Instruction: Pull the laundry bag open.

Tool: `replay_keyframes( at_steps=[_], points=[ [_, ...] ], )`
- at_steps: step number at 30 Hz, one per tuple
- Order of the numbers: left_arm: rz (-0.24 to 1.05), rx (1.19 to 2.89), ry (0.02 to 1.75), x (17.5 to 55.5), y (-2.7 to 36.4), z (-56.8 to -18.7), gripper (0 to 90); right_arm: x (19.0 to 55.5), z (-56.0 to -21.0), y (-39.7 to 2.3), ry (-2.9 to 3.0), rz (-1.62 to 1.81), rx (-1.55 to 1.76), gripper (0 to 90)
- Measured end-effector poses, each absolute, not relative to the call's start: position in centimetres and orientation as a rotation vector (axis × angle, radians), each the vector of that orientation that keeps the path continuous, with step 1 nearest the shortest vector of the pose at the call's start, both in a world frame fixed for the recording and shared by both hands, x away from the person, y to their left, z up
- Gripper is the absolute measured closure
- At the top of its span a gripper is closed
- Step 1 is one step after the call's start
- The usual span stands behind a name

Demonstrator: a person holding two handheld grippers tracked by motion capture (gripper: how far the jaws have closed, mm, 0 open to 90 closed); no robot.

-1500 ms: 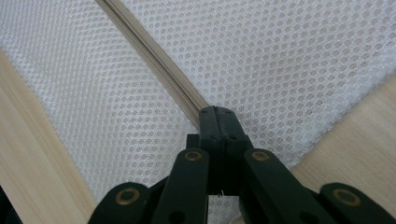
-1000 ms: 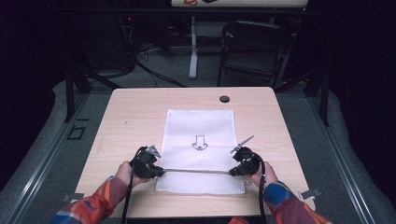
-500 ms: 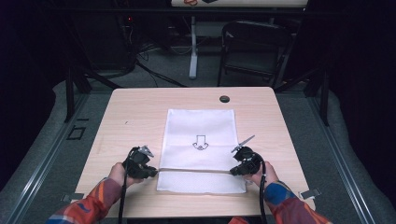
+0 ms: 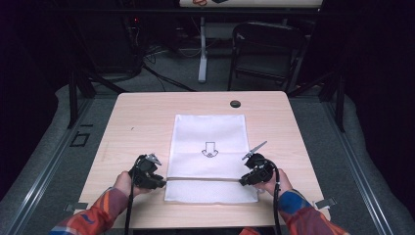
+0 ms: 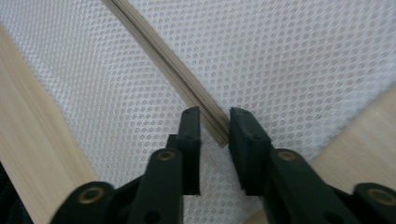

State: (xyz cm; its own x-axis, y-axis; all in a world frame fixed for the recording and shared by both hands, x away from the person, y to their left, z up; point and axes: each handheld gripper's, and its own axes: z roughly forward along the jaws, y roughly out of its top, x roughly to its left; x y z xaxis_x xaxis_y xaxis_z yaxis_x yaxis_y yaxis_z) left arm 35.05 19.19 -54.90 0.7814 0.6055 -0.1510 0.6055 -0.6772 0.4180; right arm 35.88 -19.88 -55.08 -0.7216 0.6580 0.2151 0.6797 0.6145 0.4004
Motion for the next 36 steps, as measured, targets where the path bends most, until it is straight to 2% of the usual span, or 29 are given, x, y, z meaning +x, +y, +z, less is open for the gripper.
replay_keyframes(
  at_steps=[3, 7, 9, 12, 14, 17, 25, 36],
  points=[
    [0.001, 2.489, 0.918, 35.1, 19.3, -54.4, 50.7, 35.5, -54.1, -19.8, -2.818, -0.779, -1.155, 63.2],
    [0.038, 2.422, 0.946, 35.2, 19.9, -53.4, 38.9, 35.1, -52.5, -20.4, -2.869, -0.845, -1.157, 46.5],
    [0.068, 2.394, 0.96, 35.1, 20.3, -52.9, 32.1, 34.9, -51.8, -20.9, -2.886, -0.858, -1.18, 34.6],
    [0.1, 2.358, 0.976, 34.9, 20.9, -52.3, 22.1, 34.7, -51.1, -21.7, -2.883, -0.901, -1.231, 25.2],
    [0.117, 2.347, 0.981, 34.8, 21.4, -52.0, 18.8, 34.6, -50.7, -22.2, -2.907, -0.907, -1.258, 16.4],
    [0.135, 2.327, 1.001, 34.6, 22.0, -51.7, 16.1, 34.4, -50.4, -22.9, -2.922, -0.926, -1.304, 14.1],
    [0.222, 2.267, 1.102, 34.1, 24.2, -51.2, 14.3, 33.7, -49.9, -25.9, -2.9, -0.906, -1.472, 0.7],
    [0.265, 2.229, 1.264, 33.9, 27.2, -51.7, 7.3, 32.5, -51.5, -29.5, -2.833, -0.798, -1.656, 0.0]
  ],
)
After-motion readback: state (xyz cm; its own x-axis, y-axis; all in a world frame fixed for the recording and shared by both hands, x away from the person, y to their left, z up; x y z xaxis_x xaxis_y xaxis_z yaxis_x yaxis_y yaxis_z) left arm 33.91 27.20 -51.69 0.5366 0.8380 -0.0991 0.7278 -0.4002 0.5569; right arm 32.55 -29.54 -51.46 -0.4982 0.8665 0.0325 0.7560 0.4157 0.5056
